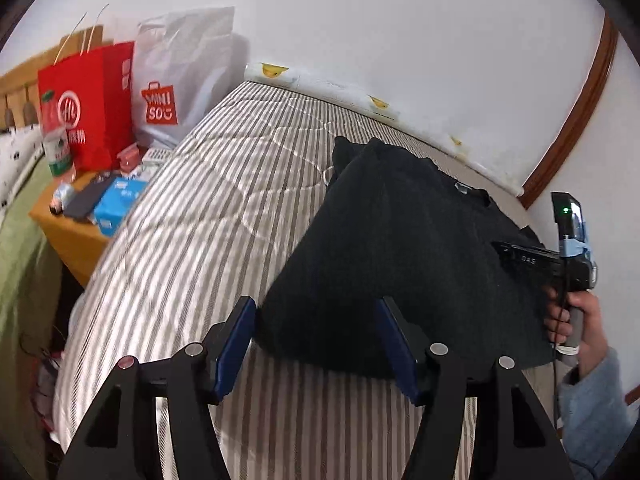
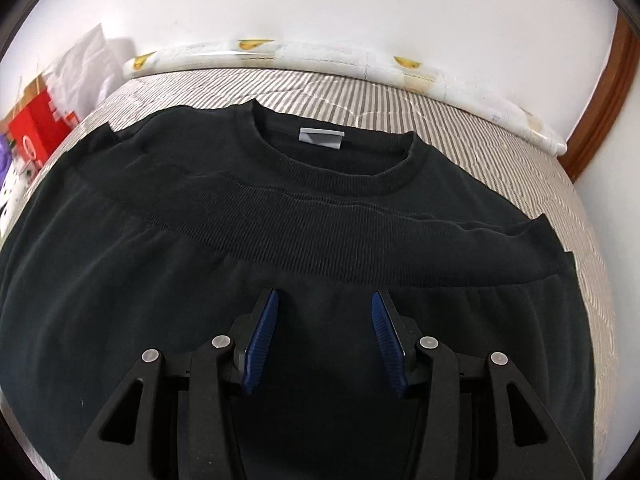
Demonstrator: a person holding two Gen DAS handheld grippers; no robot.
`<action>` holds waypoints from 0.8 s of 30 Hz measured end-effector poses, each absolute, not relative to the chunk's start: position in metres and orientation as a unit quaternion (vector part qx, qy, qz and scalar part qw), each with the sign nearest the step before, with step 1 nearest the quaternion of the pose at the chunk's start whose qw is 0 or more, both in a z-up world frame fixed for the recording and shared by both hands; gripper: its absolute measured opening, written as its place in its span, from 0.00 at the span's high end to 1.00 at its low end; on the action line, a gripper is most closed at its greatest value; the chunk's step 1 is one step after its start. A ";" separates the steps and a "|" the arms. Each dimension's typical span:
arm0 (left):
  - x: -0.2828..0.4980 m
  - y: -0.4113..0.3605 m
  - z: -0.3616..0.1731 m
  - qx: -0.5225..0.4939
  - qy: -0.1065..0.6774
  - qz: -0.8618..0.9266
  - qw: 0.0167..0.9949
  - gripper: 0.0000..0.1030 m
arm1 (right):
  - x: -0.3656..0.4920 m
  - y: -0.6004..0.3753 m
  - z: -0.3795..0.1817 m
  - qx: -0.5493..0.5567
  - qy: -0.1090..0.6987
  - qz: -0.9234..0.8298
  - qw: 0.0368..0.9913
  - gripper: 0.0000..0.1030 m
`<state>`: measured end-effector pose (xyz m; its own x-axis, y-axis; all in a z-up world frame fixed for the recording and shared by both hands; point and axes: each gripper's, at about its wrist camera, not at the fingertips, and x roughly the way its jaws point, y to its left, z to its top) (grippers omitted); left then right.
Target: Fold small clothes
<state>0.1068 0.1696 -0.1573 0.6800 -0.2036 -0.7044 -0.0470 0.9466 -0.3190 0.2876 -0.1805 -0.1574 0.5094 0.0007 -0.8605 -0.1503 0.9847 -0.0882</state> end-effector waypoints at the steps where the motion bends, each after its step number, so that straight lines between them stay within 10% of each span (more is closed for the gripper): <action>1: 0.104 0.169 -0.159 -0.164 0.398 -0.046 0.902 0.41 | 0.288 -0.180 -0.157 -0.077 0.493 0.042 0.866 0.53; 24: 0.106 0.153 -0.194 -0.281 0.392 -0.116 0.868 0.37 | 0.113 -0.181 -0.139 -0.097 0.475 0.088 0.870 0.54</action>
<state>0.1056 0.1529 -0.1936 0.6653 -0.4213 -0.6163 -0.0191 0.8157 -0.5782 0.1126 -0.1805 -0.1386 0.5337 0.0614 -0.8434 -0.2450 0.9658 -0.0847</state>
